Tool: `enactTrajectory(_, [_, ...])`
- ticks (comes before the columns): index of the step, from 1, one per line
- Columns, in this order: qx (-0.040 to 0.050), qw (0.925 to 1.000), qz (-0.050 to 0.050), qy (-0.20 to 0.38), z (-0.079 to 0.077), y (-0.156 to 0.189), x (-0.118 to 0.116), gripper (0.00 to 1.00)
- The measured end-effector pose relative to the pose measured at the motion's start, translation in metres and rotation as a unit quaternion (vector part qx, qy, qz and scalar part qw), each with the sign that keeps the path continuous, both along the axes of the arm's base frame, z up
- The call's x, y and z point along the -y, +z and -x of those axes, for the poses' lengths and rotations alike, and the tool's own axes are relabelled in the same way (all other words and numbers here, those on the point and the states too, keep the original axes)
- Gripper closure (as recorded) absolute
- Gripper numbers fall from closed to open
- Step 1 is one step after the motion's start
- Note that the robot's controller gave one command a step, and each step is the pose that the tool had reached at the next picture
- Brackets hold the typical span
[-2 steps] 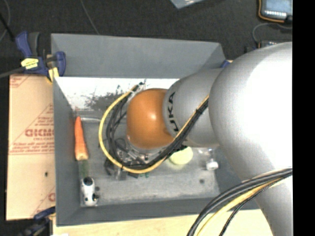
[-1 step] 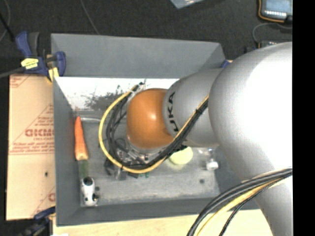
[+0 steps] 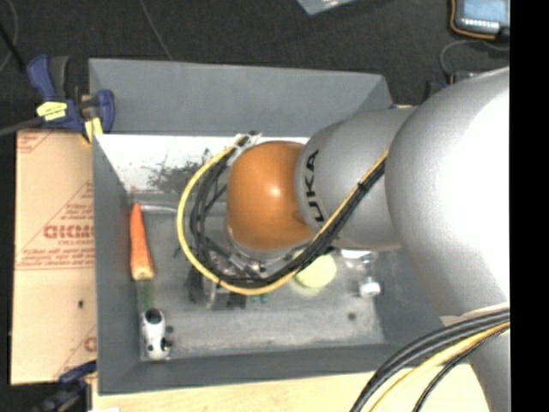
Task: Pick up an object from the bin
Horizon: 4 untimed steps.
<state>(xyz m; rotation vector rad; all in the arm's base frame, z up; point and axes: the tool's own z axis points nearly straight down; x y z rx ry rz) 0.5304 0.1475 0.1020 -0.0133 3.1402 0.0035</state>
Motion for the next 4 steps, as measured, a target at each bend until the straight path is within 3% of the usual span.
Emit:
enactTrajectory(1, [0.0055, 1.0000, -0.001, 0.006, -0.006, 0.051, 0.004, 1.00])
enactTrajectory(2, [0.0021, 0.9999, -0.001, -0.011, 0.000, 0.081, -0.004, 1.00])
enactTrajectory(4, [0.0039, 0.9998, -0.001, -0.020, -0.008, 0.189, -0.008, 1.00])
